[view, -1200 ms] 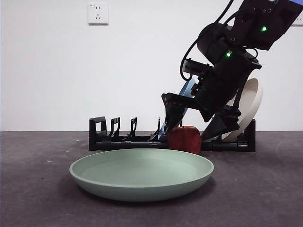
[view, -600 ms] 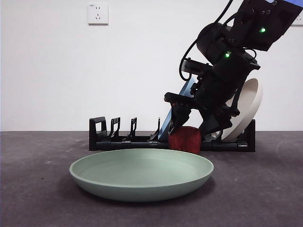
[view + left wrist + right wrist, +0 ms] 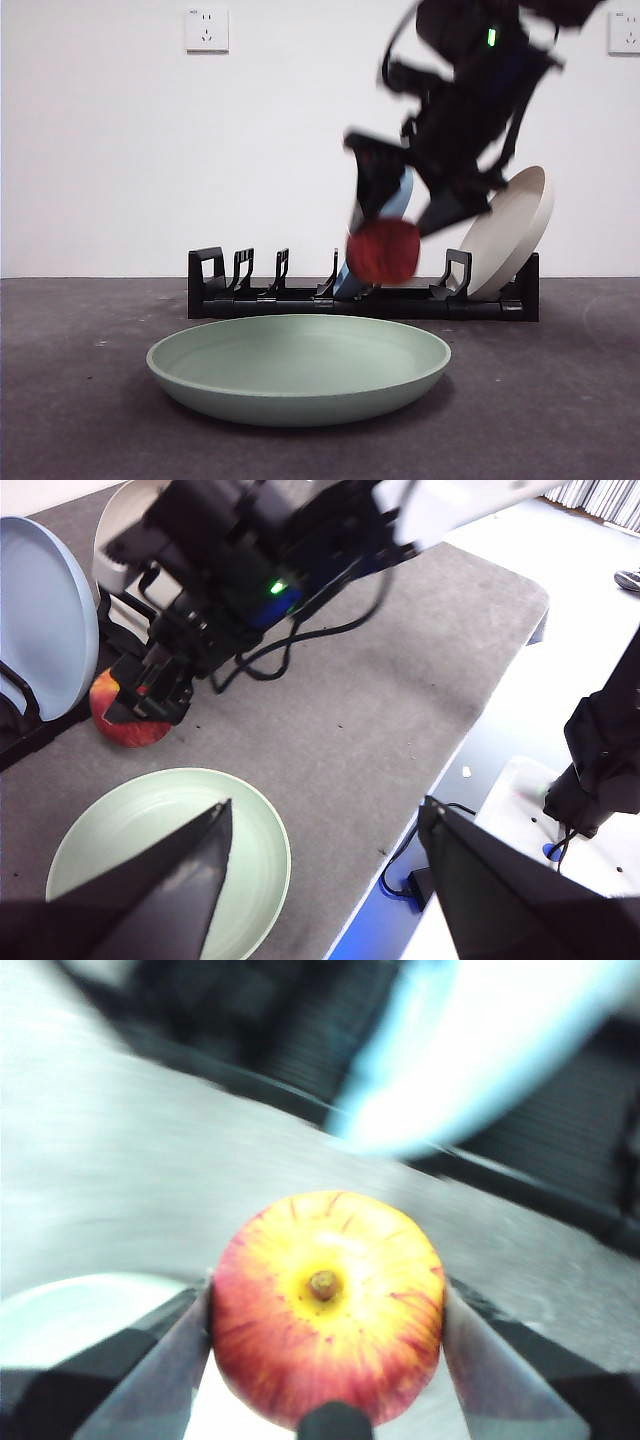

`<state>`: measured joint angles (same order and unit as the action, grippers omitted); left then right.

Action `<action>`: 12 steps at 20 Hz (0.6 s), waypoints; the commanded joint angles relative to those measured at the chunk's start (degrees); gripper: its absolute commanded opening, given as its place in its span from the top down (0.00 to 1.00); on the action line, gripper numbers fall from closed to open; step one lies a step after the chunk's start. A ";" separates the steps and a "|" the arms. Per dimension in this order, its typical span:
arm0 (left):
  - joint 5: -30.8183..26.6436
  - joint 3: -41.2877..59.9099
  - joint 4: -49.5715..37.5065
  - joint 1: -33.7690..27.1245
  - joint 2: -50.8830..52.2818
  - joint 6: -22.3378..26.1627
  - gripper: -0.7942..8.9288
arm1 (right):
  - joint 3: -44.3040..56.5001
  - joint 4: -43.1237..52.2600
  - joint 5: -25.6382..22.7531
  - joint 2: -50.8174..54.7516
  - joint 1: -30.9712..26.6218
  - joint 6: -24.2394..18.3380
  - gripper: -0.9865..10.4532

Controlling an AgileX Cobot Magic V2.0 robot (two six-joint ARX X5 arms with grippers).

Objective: Take the green plate from the plate rack,put the plate on the table,take the apple from the table,put the apple in the plate

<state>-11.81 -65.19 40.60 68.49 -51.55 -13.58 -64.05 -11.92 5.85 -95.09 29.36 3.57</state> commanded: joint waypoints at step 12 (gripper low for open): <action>-0.09 0.22 0.15 0.15 0.00 -0.20 0.59 | 8.50 -1.25 -0.37 2.51 14.23 0.26 0.93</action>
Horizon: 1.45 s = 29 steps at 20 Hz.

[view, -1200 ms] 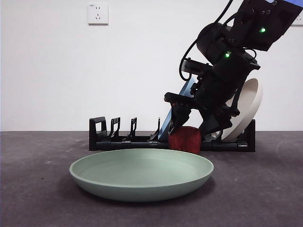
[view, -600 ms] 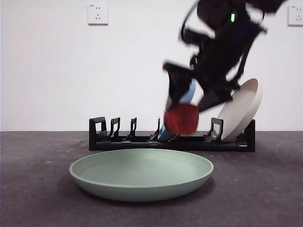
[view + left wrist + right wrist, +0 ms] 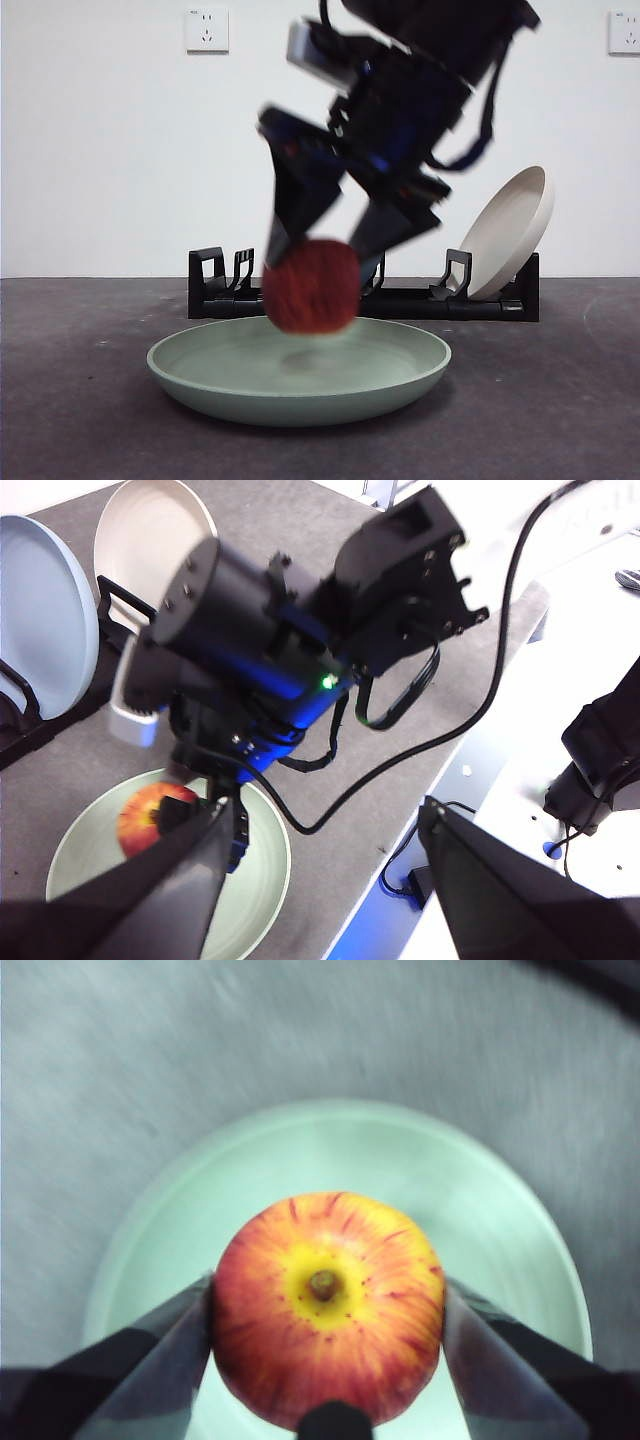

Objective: Take the green plate from the plate rack,put the plate on the table,take the apple from the table,put the apple in the plate

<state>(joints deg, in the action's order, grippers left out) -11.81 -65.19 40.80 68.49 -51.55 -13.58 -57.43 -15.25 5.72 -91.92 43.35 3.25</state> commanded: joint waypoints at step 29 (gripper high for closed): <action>-0.48 0.22 3.17 0.15 0.00 -0.20 0.59 | 5.55 -16.11 0.35 25.07 0.26 1.68 0.36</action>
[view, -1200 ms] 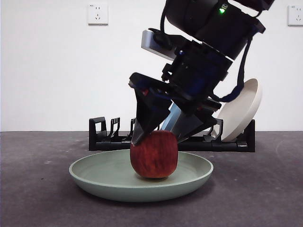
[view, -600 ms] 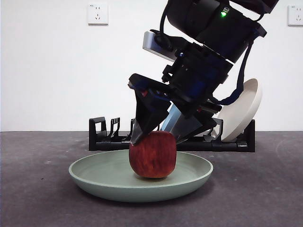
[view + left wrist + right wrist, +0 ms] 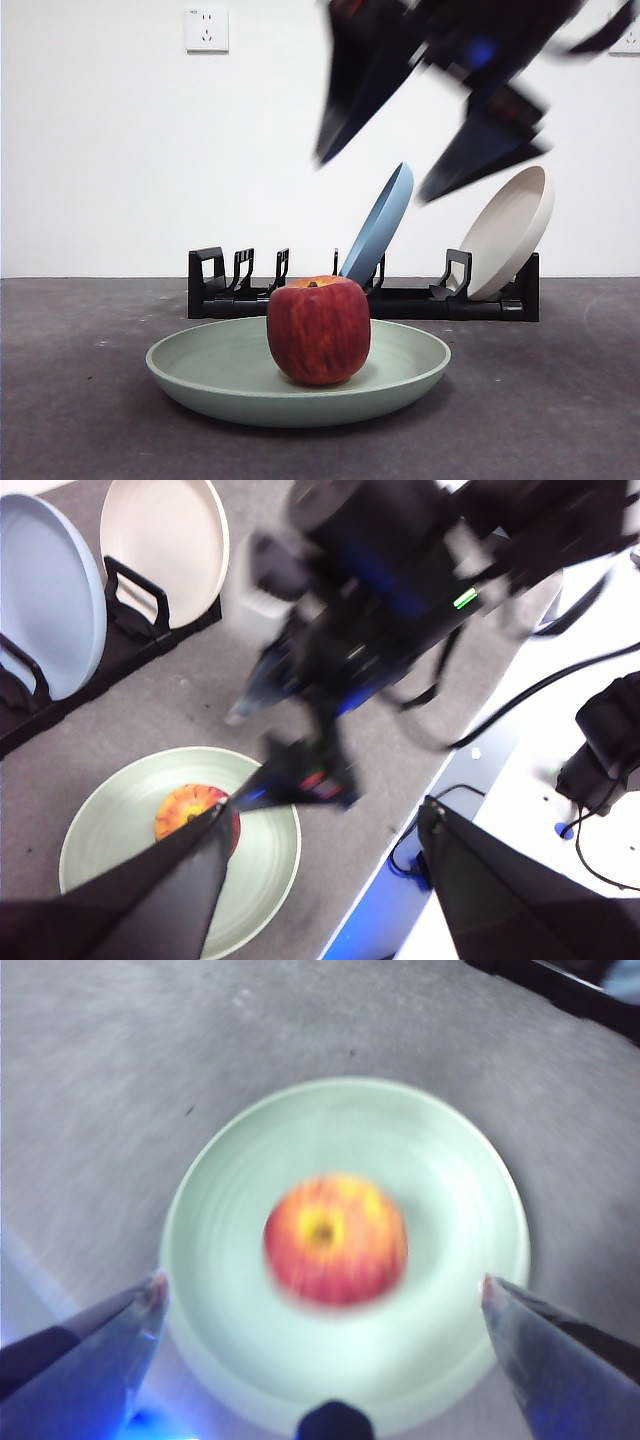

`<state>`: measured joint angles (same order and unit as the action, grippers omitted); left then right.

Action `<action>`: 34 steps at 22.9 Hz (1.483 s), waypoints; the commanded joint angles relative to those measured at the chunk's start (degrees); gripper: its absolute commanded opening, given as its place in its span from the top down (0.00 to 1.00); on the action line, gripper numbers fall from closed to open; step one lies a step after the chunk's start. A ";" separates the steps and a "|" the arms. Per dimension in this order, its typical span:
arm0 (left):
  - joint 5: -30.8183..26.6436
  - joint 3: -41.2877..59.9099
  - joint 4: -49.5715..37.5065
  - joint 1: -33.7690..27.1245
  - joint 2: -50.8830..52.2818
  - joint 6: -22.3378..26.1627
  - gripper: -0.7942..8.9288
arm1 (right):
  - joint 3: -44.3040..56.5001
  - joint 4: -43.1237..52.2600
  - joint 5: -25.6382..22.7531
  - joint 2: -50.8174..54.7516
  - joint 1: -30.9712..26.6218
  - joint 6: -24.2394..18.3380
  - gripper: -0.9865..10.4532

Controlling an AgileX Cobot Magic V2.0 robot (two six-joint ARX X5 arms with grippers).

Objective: Take the green plate from the plate rack,put the plate on the table,take the apple from the table,put the apple in the plate

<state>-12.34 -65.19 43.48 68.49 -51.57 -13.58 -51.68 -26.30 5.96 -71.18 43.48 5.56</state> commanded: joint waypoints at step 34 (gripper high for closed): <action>3.48 0.22 14.88 0.15 0.00 -0.20 0.92 | -0.35 -41.77 8.76 30.10 0.13 -0.07 0.91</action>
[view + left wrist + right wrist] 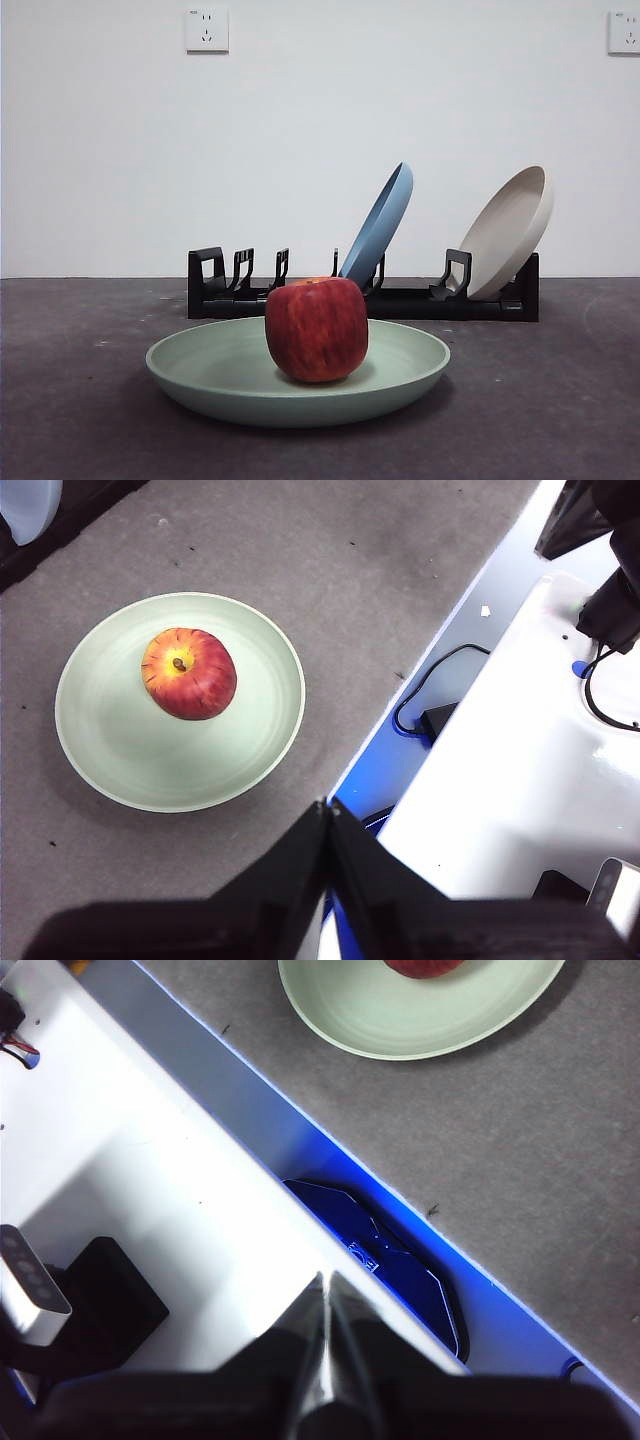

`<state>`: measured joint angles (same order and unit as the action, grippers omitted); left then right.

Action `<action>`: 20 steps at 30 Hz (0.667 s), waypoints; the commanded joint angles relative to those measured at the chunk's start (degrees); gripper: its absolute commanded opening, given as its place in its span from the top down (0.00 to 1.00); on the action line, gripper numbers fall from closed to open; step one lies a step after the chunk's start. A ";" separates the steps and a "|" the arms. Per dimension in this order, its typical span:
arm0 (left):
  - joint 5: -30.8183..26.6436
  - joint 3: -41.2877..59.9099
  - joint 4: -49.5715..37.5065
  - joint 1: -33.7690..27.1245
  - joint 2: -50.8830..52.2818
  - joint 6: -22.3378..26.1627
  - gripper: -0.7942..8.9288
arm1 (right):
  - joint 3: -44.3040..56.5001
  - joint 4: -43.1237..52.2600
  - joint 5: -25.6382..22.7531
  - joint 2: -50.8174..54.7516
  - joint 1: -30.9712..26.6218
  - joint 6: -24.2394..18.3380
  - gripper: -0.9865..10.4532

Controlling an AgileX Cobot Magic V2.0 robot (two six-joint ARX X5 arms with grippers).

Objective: Take the green plate from the plate rack,put the plate on the table,take the apple from the table,put the apple in the plate

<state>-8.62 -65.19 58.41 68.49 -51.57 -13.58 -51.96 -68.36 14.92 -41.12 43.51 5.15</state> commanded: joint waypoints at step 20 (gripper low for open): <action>-8.33 0.22 -3.30 -1.88 1.05 2.54 0.92 | -0.07 0.28 -0.22 0.04 0.11 0.37 0.91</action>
<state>-14.15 -65.19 56.73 67.61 -51.33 -12.99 -51.99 -68.36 14.83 -41.12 43.51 5.21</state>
